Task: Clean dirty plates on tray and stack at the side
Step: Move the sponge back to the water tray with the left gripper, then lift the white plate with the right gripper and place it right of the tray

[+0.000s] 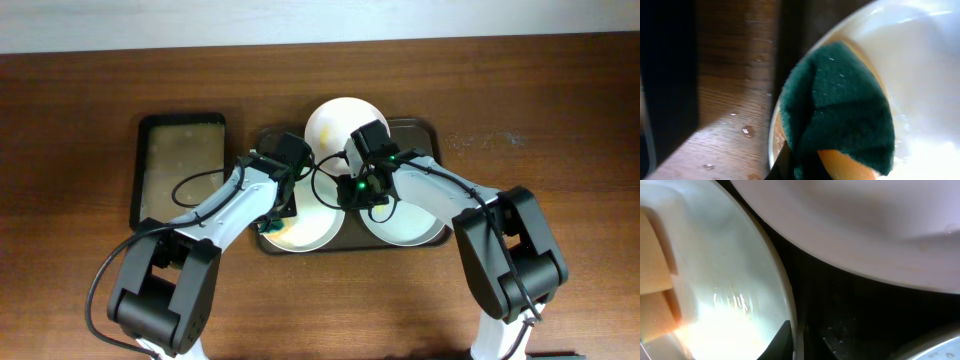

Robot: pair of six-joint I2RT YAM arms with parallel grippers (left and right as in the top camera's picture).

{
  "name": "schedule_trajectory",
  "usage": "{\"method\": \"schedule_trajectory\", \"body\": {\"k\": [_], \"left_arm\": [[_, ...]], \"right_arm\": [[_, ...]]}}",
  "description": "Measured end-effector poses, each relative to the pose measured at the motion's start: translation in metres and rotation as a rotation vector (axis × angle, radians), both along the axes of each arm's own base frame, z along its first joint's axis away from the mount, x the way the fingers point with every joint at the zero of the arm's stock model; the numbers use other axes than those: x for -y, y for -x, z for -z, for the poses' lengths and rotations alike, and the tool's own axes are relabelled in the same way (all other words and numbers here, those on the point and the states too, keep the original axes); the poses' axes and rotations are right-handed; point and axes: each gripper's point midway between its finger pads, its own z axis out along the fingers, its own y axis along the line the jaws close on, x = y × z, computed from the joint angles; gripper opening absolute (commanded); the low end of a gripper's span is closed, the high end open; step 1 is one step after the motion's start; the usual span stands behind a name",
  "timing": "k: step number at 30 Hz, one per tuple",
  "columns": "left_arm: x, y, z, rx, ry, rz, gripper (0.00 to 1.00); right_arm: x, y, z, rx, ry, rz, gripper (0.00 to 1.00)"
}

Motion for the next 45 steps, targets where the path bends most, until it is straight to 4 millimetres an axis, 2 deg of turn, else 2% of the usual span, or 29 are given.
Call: {"method": "schedule_trajectory", "body": {"k": [2, 5, 7, 11, 13, 16, 19, 22, 27, 31, 40, 45], "left_arm": [[-0.003, -0.002, -0.005, 0.011, -0.020, -0.002, 0.00], [-0.005, -0.008, -0.020, 0.052, -0.023, -0.007, 0.00], [-0.012, -0.014, -0.043, 0.113, -0.017, -0.024, 0.00], [-0.041, -0.019, -0.099, 0.244, 0.030, -0.108, 0.00], [-0.055, -0.017, -0.121, 0.289, 0.044, -0.144, 0.00], [-0.073, -0.008, -0.137, 0.309, 0.046, -0.189, 0.00], [-0.089, -0.001, -0.137, 0.281, 0.036, -0.231, 0.00], [-0.104, 0.007, -0.134, 0.243, 0.027, -0.270, 0.00], [-0.114, 0.016, -0.130, 0.202, 0.017, -0.301, 0.00], [-0.114, 0.017, -0.130, 0.197, 0.018, -0.300, 0.00], [-0.115, 0.023, -0.128, 0.172, 0.012, -0.299, 0.00], [-0.115, 0.023, -0.128, 0.172, 0.012, -0.299, 0.00]], "right_arm": [[-0.001, 0.000, 0.000, -0.001, -0.002, -0.002, 0.04], [-0.002, 0.002, 0.000, -0.006, -0.005, -0.001, 0.04], [0.000, 0.002, 0.000, -0.005, 0.001, -0.002, 0.04], [0.000, 0.003, 0.000, -0.010, 0.007, -0.015, 0.04], [0.002, 0.005, -0.002, -0.023, 0.016, -0.016, 0.04], [0.004, 0.006, -0.005, -0.033, 0.038, -0.029, 0.04], [0.011, 0.004, -0.016, -0.032, 0.094, -0.037, 0.04], [0.020, -0.003, -0.041, 0.014, 0.205, -0.042, 0.04], [0.006, -0.025, -0.119, 0.244, 0.407, -0.071, 0.04], [-0.003, -0.027, -0.160, 0.407, 0.579, -0.093, 0.04], [-0.008, -0.027, -0.217, 0.718, 0.940, -0.123, 0.04], [-0.008, -0.025, -0.239, 0.812, 1.117, -0.209, 0.04]]}}
